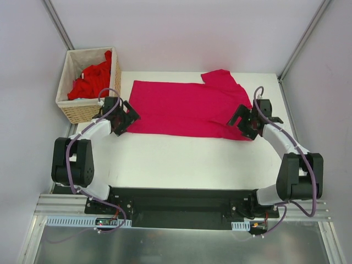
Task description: Fold and stack the t-shirts
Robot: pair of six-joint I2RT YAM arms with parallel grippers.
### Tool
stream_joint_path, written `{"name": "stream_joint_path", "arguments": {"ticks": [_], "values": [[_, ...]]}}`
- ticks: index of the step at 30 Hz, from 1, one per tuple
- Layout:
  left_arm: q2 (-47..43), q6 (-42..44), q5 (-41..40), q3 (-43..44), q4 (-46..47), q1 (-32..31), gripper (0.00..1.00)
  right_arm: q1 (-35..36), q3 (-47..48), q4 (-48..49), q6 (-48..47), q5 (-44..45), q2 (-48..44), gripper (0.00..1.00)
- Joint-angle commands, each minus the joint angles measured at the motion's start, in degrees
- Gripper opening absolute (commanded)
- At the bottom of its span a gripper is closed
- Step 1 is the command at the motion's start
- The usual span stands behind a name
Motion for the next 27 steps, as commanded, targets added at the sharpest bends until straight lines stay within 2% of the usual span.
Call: {"name": "stream_joint_path", "arguments": {"ticks": [1,5,9,18,27], "values": [[0.74,1.17,4.9,-0.02,5.92,-0.12,0.99,-1.11,-1.61,2.68,-0.71,1.46,0.75,0.96],[2.5,0.46,8.95,-0.28,11.45,-0.12,0.98,-3.31,-1.44,5.32,-0.1,-0.82,4.34,0.97],[3.29,0.29,9.74,-0.81,13.49,-0.3,0.97,-4.8,-0.3,7.43,0.43,-2.14,7.77,0.97],[6.19,1.08,7.46,-0.63,15.25,-0.3,0.96,-5.68,1.38,10.16,0.87,-3.11,14.46,0.97],[6.72,1.34,2.9,-3.61,16.04,-0.56,0.95,-5.86,0.85,10.42,1.22,-3.46,14.9,0.97]]}}
